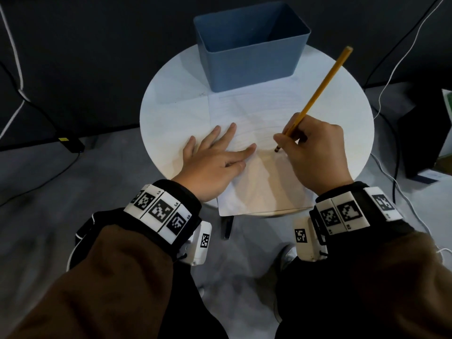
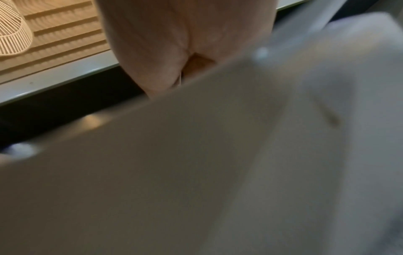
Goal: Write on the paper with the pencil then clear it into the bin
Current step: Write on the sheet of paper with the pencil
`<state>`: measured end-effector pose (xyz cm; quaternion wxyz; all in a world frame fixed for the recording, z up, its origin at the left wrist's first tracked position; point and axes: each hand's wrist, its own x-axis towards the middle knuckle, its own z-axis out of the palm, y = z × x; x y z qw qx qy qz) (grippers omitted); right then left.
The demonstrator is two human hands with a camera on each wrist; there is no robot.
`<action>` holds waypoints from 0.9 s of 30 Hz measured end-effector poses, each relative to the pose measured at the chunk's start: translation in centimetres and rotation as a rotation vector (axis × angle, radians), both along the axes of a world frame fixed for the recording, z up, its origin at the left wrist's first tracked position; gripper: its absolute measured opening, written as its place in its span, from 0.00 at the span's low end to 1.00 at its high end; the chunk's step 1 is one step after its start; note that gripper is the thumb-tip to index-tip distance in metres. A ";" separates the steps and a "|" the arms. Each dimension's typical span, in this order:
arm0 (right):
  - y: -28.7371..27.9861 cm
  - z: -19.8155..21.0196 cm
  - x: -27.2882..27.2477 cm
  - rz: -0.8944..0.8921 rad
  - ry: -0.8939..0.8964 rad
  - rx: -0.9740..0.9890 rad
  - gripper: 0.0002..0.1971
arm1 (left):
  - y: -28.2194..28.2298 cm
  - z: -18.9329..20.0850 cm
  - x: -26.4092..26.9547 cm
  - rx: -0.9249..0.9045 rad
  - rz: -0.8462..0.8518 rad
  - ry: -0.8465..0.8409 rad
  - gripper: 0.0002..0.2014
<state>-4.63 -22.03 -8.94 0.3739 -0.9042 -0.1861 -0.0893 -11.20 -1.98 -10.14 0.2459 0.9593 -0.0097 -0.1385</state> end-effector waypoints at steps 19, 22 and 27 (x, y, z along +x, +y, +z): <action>0.1 0.1 0.2 0.004 0.003 0.012 0.08 | 0.1 0.1 0.0 -0.005 -0.002 0.003 0.19; 0.9 -0.1 -0.2 0.071 0.019 0.000 0.08 | 0.0 0.1 0.1 0.006 -0.002 0.005 0.19; -1.0 -0.1 0.8 -0.036 0.007 -0.063 0.08 | 0.0 0.3 -0.1 -0.012 0.000 0.002 0.19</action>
